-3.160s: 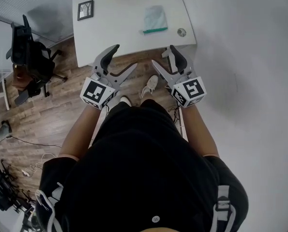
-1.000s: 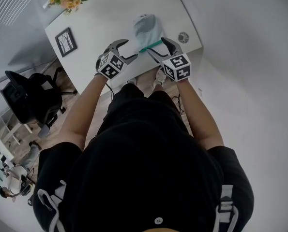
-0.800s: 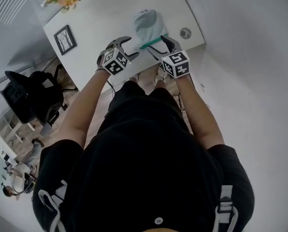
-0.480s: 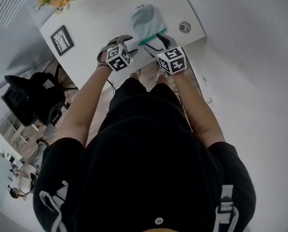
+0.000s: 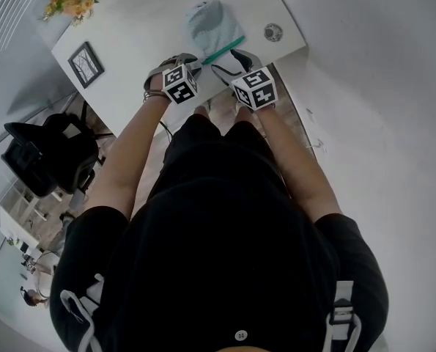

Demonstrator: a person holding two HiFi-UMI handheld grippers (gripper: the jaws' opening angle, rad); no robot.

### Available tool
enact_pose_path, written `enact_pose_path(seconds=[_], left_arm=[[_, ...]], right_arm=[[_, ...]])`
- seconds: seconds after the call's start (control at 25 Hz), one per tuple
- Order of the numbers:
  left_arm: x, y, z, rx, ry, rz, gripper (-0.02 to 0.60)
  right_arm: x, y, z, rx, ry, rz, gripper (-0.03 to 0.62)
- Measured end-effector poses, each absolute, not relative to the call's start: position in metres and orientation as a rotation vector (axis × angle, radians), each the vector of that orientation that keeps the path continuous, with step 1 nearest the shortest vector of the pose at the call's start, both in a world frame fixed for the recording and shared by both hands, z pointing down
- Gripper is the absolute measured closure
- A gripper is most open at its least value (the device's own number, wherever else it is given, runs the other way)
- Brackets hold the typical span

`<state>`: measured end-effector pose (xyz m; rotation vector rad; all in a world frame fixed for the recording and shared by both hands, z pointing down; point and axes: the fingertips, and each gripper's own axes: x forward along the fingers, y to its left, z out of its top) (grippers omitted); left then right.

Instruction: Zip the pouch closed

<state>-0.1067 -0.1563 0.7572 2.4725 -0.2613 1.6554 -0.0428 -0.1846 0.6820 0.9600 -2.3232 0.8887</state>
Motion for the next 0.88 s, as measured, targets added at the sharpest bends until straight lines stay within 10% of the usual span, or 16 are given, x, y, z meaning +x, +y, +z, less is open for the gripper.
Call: enact_pose_path(seconds=[0.28,0.88], left_arm=[[-0.108,-0.154,0.765,2.450,-0.277,1.693,0.554],[-0.091,-0.143,0.731,2.459,-0.360,1.561,0.560]], right_arm=[[-0.041,-0.175,0.684,0.955,-2.311,0.899,0.289],[-0.055,-0.144,0.700,0.790,-2.255,0.837,0.376]])
